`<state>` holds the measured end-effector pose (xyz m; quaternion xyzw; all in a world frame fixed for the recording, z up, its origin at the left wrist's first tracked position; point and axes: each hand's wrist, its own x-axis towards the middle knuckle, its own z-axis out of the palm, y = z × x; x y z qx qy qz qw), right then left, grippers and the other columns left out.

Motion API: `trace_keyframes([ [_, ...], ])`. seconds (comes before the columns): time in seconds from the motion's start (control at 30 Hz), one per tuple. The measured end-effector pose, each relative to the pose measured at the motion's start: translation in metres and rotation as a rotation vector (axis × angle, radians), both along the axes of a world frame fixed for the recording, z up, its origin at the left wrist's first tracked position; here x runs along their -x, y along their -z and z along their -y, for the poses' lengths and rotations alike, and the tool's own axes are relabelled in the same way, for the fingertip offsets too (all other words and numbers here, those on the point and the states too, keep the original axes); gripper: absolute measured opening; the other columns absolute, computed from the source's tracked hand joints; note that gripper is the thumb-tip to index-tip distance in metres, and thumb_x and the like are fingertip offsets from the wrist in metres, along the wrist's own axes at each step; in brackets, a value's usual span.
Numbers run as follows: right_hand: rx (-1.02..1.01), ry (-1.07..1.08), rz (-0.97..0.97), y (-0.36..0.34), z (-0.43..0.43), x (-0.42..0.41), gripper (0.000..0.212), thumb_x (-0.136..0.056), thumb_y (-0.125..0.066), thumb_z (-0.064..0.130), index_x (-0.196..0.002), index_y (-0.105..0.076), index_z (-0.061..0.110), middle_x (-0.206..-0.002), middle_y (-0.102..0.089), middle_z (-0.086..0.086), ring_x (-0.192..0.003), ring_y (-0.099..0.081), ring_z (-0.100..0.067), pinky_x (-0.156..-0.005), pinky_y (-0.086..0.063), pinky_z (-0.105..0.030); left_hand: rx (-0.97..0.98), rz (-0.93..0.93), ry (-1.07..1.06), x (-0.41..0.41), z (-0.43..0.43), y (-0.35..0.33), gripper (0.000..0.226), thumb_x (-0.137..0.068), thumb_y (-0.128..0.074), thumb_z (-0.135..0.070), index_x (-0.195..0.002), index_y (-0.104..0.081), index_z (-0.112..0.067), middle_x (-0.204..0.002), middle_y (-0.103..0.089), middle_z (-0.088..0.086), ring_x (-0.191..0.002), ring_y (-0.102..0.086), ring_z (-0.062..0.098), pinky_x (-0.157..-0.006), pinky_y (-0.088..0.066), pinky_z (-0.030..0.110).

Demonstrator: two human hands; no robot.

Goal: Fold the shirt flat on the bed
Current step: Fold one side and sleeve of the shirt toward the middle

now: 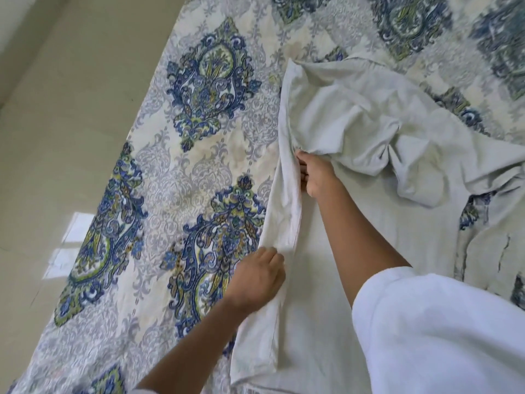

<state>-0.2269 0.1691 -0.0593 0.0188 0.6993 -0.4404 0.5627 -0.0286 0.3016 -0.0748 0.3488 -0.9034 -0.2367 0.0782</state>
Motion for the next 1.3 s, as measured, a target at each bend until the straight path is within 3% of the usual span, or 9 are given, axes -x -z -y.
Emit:
trace_keyframes([
  [0.23, 0.120, 0.186, 0.190, 0.002, 0.028, 0.017, 0.015, -0.083, -0.060, -0.003, -0.070, -0.058, 0.005, -0.075, -0.059, -0.007, -0.070, -0.056, -0.018, -0.066, -0.051, -0.026, 0.127, 0.004, 0.098, 0.055, 0.125, 0.003, 0.032, -0.087, -0.035, -0.024, -0.083, -0.061, -0.005, -0.074, -0.056, 0.008, -0.062, -0.053, 0.024, -0.046, -0.045, 0.032],
  [0.43, 0.219, 0.185, 0.172, 0.006, 0.033, 0.029, 0.018, -0.078, -0.062, -0.004, -0.072, -0.059, 0.012, -0.055, -0.063, 0.006, -0.062, -0.056, -0.012, -0.048, -0.046, -0.017, 0.257, 0.040, 0.073, 0.070, 0.168, 0.015, 0.029, -0.083, -0.041, -0.022, -0.091, -0.064, -0.007, -0.089, -0.061, 0.008, -0.075, -0.056, 0.029, -0.060, -0.048, 0.036],
  [0.6, 0.249, 0.327, -0.088, 0.018, 0.032, 0.038, 0.023, -0.070, -0.069, -0.006, -0.086, -0.066, 0.011, -0.089, -0.069, -0.002, -0.082, -0.066, -0.019, -0.075, -0.055, -0.031, 0.229, -0.044, -0.044, 0.091, 0.214, 0.018, 0.025, -0.085, -0.042, -0.015, -0.094, -0.062, -0.004, -0.097, -0.061, 0.011, -0.082, -0.057, 0.032, -0.067, -0.050, 0.041],
  [0.7, 0.234, 0.439, -0.184, 0.025, 0.023, 0.038, 0.038, -0.074, -0.072, 0.003, -0.111, -0.062, 0.006, -0.109, -0.067, -0.007, -0.099, -0.065, -0.023, -0.092, -0.053, -0.040, 0.184, -0.088, -0.128, 0.122, 0.257, 0.007, 0.039, -0.086, -0.034, -0.016, -0.112, -0.058, 0.001, -0.115, -0.057, 0.016, -0.094, -0.055, 0.035, -0.073, -0.050, 0.045],
  [0.83, 0.230, 0.354, -0.216, 0.028, 0.021, 0.034, 0.043, -0.073, -0.078, 0.014, -0.112, -0.064, 0.008, -0.114, -0.067, -0.006, -0.105, -0.064, -0.022, -0.097, -0.050, -0.040, 0.157, -0.042, -0.108, 0.172, 0.316, -0.020, 0.048, -0.090, -0.032, -0.011, -0.137, -0.038, -0.004, -0.140, -0.041, 0.013, -0.115, -0.045, 0.033, -0.093, -0.045, 0.042],
  [0.97, 0.287, 0.420, -0.059, 0.031, 0.018, 0.040, 0.033, -0.074, -0.073, 0.002, -0.104, -0.064, 0.013, -0.109, -0.067, -0.003, -0.104, -0.064, -0.020, -0.096, -0.050, -0.039, 0.114, 0.297, 0.027, 0.194, 0.365, -0.031, 0.037, -0.095, -0.044, -0.026, -0.127, -0.050, -0.010, -0.127, -0.050, 0.013, -0.118, -0.040, 0.029, -0.095, -0.037, 0.041],
  [1.03, 0.285, 0.438, -0.025, 0.031, 0.016, 0.041, 0.027, -0.074, -0.073, 0.002, -0.097, -0.066, 0.014, -0.102, -0.069, -0.001, -0.099, -0.066, -0.020, -0.092, -0.053, -0.039, 0.057, 0.367, 0.043, 0.191, 0.381, -0.038, 0.038, -0.091, -0.052, -0.038, -0.118, -0.059, -0.012, -0.122, -0.055, 0.010, -0.119, -0.038, 0.028, -0.097, -0.032, 0.040],
  [1.17, 0.330, 0.478, -0.020, 0.032, 0.015, 0.039, 0.022, -0.077, -0.071, 0.000, -0.092, -0.066, 0.015, -0.094, -0.070, 0.001, -0.088, -0.068, -0.014, -0.083, -0.057, -0.032, -0.125, 0.362, 0.056, 0.195, 0.402, -0.052, 0.032, -0.082, -0.067, -0.031, -0.105, -0.066, -0.007, -0.115, -0.055, 0.014, -0.115, -0.042, 0.028, -0.098, -0.033, 0.040],
  [1.3, 0.368, 0.510, -0.036, 0.035, 0.012, 0.036, 0.018, -0.078, -0.070, 0.001, -0.084, -0.068, 0.017, -0.088, -0.071, 0.001, -0.085, -0.068, -0.016, -0.079, -0.057, -0.035, -0.305, 0.147, 0.040, 0.214, 0.394, -0.045, 0.017, -0.085, -0.065, -0.020, -0.091, -0.060, -0.005, -0.079, -0.053, 0.001, -0.086, -0.047, 0.017, -0.070, -0.038, 0.024],
])
